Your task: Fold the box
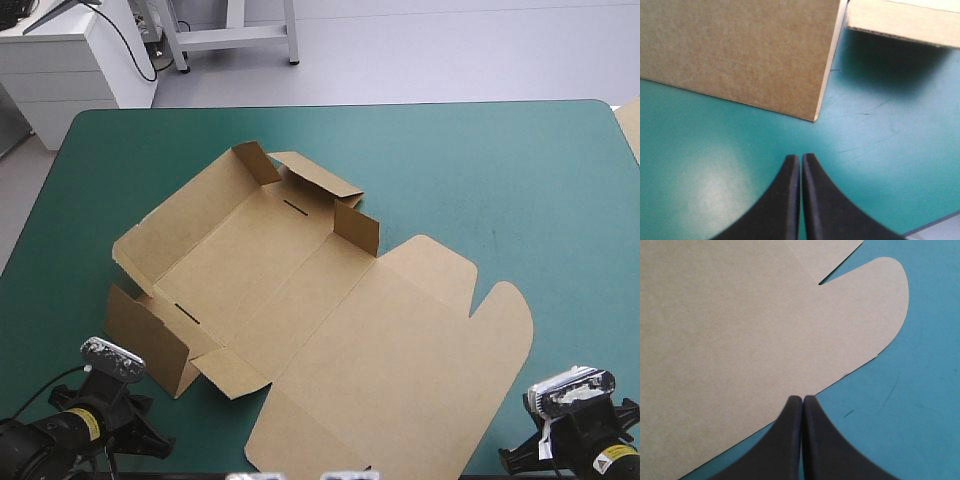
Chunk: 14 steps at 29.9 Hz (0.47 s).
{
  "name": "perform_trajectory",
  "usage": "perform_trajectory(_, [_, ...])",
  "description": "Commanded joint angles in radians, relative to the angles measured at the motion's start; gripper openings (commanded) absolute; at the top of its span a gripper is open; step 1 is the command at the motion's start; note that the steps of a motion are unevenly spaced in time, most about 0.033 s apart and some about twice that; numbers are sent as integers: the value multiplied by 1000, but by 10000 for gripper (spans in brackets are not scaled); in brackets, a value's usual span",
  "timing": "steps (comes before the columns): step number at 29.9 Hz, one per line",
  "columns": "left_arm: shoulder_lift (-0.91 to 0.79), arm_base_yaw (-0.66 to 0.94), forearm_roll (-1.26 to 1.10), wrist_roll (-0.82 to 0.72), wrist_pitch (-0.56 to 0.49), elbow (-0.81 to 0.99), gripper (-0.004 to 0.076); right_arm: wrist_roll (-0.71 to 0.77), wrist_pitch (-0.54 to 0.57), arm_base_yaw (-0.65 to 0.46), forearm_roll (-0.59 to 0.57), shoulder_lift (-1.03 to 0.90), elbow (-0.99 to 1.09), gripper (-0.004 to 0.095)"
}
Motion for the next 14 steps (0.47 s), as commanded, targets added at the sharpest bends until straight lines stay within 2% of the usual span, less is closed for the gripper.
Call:
perform_trajectory(1, [6,-7,-2,-9,-32,-25,-8,-4,-56,0,12,12,-24,-21])
perform_trajectory(14, [6,-7,-2,-5,-32,-25,-8,-39,-70,0,19,12,-43,-21])
